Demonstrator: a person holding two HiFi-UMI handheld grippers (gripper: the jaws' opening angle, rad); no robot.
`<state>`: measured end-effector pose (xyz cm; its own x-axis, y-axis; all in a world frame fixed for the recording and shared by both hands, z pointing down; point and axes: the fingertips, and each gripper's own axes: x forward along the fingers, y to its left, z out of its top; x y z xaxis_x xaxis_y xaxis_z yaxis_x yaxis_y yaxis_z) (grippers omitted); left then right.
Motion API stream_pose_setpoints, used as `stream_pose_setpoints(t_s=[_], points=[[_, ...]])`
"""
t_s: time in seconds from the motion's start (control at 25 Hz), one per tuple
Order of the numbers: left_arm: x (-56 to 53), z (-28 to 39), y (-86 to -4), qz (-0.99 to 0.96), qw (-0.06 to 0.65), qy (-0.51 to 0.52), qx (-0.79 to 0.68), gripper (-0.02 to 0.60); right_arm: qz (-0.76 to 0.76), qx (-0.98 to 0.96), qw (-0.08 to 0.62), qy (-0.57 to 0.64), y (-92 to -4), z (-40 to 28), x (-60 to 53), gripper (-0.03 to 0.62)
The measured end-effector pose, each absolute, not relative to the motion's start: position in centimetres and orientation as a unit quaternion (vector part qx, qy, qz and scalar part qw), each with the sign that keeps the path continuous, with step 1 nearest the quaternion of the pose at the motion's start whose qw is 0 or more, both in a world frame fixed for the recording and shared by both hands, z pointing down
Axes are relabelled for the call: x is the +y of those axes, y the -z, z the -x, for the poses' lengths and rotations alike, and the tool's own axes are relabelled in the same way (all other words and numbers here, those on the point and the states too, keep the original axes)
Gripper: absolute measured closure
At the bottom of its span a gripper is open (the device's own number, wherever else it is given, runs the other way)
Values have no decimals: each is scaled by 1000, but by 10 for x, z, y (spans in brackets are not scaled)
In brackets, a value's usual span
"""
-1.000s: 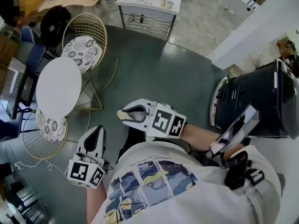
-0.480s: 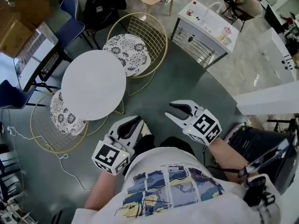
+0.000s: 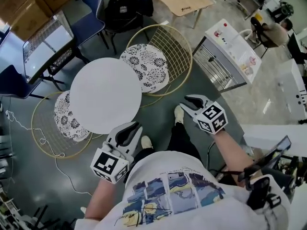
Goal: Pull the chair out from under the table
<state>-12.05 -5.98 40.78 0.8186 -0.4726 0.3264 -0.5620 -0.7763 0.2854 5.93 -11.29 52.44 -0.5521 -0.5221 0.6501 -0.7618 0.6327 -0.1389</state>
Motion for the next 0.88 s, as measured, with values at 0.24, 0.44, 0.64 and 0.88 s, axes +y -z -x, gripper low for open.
stream_pose_setpoints(t_s=[0.24,0.44,0.64,0.88], points=[[-109,96,-417,-906,200,-123,-351,548,-375,-841,329,-209,-586,-139,-224,479],[-156,45,-407,-882,220,-112,-402,548,-375,-836,339,-213,-609,-199,-323,467],[-191,2,-404,-865,225,-122,-431,548,-385,-826,335,-239,-645,-246,-410,463],[-214,-24,-409,-840,241,-134,-466,548,-376,-823,319,-282,-696,-261,-485,456]])
